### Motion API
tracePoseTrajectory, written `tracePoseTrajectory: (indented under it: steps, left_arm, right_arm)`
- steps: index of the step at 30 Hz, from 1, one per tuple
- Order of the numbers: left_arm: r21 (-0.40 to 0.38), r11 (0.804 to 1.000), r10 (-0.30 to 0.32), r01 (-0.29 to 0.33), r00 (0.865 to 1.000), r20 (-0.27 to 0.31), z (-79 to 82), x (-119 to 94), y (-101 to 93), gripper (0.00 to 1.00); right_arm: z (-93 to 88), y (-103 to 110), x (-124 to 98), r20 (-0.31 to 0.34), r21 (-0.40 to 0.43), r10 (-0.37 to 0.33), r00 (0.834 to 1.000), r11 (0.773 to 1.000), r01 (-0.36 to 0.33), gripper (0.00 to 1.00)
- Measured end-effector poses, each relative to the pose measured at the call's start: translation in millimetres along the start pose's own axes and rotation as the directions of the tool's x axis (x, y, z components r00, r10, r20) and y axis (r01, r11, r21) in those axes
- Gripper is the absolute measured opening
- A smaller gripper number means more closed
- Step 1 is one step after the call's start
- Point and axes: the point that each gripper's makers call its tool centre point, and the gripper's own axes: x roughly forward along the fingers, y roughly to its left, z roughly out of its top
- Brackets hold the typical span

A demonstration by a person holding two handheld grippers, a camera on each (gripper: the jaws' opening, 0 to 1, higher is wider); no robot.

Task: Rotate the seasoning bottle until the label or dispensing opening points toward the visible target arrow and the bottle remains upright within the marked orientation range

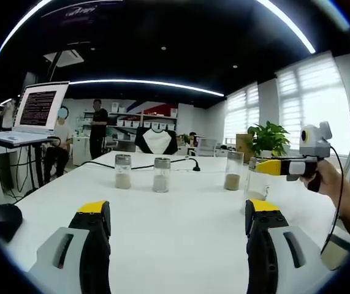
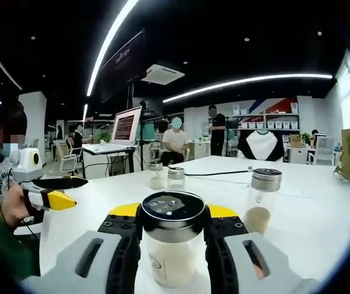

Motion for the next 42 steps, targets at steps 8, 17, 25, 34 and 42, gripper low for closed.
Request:
tracePoseTrajectory:
  steps: [8, 17, 25, 34, 42]
  left_arm:
    - [0.018, 1.000, -0.007, 0.007, 1.000, 0.001, 1.9, 0, -1.4, 0.96]
    - [0.006, 1.000, -0.009, 0.009, 1.000, -0.002, 0.0, 0, -2.0, 0.96]
    - [0.005, 1.000, -0.007, 0.007, 1.000, -0.005, -0.8, 0, -0.7, 0.96]
    - [0.002, 1.000, -0.002, 0.002, 1.000, -0.006, -0.6, 0, 1.7, 0.96]
    - [0.002, 1.000, -0.003, 0.003, 1.000, -0.005, -0.4, 0, 1.1, 0.96]
  right_arm:
    - [0.2, -1, 1, 0.011, -0.005, -0.028, 1.000, 1.000, 0.029, 0.38]
    - [0.1, -1, 1, 0.000, -0.003, -0.028, 1.000, 1.000, 0.028, 0.38]
    - [-0.6, -1, 3, -0.011, -0.024, -0.027, 1.000, 0.999, 0.027, 0.39]
    - [0.7, 2, 0, -0.005, 0.004, -0.028, 1.000, 1.000, 0.028, 0.54]
    - [3.4, 1, -15, -0.008, -0.009, -0.061, 0.998, 0.998, 0.061, 0.54]
